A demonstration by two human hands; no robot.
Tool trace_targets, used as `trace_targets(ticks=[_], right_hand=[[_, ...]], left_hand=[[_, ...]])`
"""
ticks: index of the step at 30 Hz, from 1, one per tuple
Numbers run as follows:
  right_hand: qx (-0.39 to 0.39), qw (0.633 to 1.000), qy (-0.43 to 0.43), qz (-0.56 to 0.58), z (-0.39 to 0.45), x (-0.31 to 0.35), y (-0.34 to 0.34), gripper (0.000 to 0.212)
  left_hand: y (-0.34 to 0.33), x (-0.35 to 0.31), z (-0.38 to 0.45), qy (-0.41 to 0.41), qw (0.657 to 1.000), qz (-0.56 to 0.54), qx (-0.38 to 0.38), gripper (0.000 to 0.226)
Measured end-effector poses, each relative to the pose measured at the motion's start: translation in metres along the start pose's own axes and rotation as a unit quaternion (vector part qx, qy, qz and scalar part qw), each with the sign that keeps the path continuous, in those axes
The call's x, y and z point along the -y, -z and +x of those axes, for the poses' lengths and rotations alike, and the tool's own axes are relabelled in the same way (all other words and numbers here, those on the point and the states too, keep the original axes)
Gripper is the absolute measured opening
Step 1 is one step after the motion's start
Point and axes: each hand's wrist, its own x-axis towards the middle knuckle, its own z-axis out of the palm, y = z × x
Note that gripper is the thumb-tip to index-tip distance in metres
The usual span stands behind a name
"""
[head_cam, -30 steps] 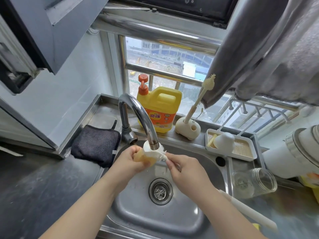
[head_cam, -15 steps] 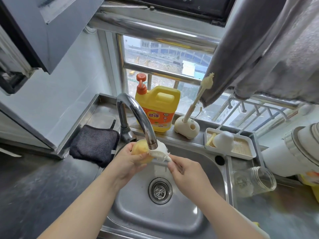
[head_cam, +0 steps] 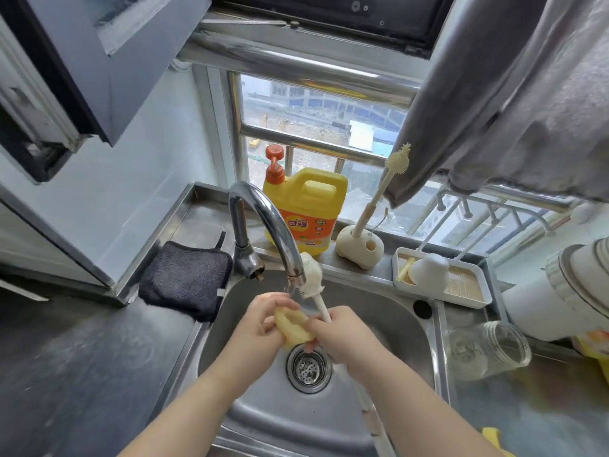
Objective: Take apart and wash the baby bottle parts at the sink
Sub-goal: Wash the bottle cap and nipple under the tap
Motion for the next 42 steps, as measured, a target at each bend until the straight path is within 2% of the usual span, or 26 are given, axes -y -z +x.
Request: trace_targets(ticks=[2,3,6,8,14,17,18,21,25,30,35,38,40,42], right_hand=[[-0.02,1.0,-0.009,0.019,0.004,-0.001,-0.002,0.023],[-0.033,0.999,-0.013,0.02,0.006,-0.001,-0.004,0.022],[-0.064,0.998,-0.011,0.006,0.012,-0.001,-0.006,0.023],[-0.076,0.997,-0.003,-0.027,0.013,-0.001,-0.008,0.024],[-0.05,0.992,0.02,-0.115,0.009,-0.001,-0.005,0.024],[-0.012,0.984,0.023,-0.175,0.003,-0.001,0.011,0.057],[-0.002,0.983,0.037,-0.179,0.001,-0.003,0.016,0.06],[-0.01,0.972,0.118,-0.203,-0.009,-0.014,0.027,0.047],[-0.069,0.962,0.146,-0.222,-0.021,-0.023,0.03,0.036],[-0.126,0.928,0.172,-0.304,-0.016,-0.017,0.021,0.039],[-0.11,0.902,0.201,-0.365,-0.021,-0.022,0.016,0.037],[-0.132,0.895,0.211,-0.371,-0.021,-0.018,0.018,0.035],[-0.148,0.89,0.209,-0.376,-0.02,-0.016,0.011,0.036],[-0.152,0.908,0.204,-0.333,-0.019,-0.015,0.001,0.035]], left_hand=[[0.0,-0.004,-0.002,0.07,0.991,-0.116,-0.013,0.034],[0.002,-0.004,-0.002,0.103,0.985,-0.141,-0.014,0.031],[0.004,-0.005,-0.001,0.195,0.977,-0.087,0.009,0.028],[-0.001,-0.008,0.0,0.22,0.967,-0.123,0.026,0.019],[-0.005,-0.006,0.01,0.188,0.97,-0.155,0.006,0.042],[-0.001,-0.004,0.017,0.167,0.977,-0.128,-0.038,0.046],[0.001,-0.004,0.02,0.161,0.979,-0.112,-0.052,0.046],[0.006,-0.005,0.027,0.143,0.984,-0.087,-0.068,0.046],[0.007,-0.008,0.031,0.126,0.988,-0.082,-0.042,0.043],[0.005,-0.01,0.03,0.14,0.984,-0.108,0.012,0.05],[0.013,-0.018,0.027,0.152,0.984,-0.086,0.046,0.049],[0.01,-0.024,0.025,0.147,0.984,-0.084,0.057,0.04],[0.006,-0.028,0.029,0.144,0.982,-0.107,0.053,0.023],[0.005,-0.029,0.031,0.137,0.983,-0.113,0.035,0.019]])
